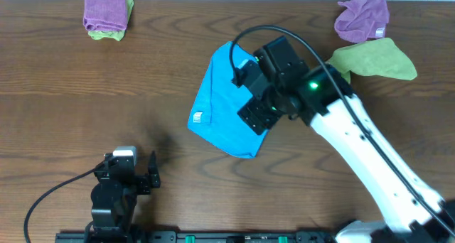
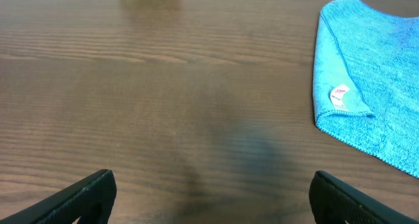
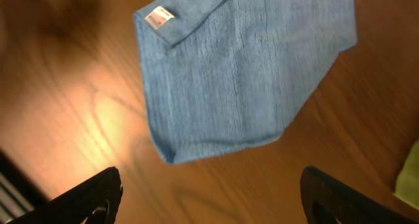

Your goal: Fold the cloth

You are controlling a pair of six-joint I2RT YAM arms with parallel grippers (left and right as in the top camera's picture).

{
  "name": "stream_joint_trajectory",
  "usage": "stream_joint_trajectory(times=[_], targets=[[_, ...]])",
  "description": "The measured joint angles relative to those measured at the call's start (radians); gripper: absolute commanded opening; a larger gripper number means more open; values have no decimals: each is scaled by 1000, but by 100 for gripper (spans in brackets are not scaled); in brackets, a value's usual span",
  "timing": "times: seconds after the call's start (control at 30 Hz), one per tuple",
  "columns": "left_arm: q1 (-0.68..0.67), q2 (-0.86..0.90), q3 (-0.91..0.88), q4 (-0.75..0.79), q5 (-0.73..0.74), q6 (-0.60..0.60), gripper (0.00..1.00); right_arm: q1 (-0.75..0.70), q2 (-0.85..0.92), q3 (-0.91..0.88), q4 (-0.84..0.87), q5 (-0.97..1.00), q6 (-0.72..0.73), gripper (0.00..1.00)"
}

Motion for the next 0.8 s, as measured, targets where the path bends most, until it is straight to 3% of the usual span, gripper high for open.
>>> stream_joint_trajectory(times=[0.17, 0.37, 0.6, 0.8], targets=[[0, 0, 0, 0, 0, 0, 95, 1, -42, 2, -68, 0, 0, 99], [0, 0, 0, 17, 6, -9, 95, 32, -42, 2, -121, 3, 0, 99], [1, 0, -5, 126, 209, -206, 95, 43, -43, 2, -128, 34, 8, 99], [3, 0, -6, 203, 288, -260, 95, 31, -43, 1, -111, 4, 11, 99]])
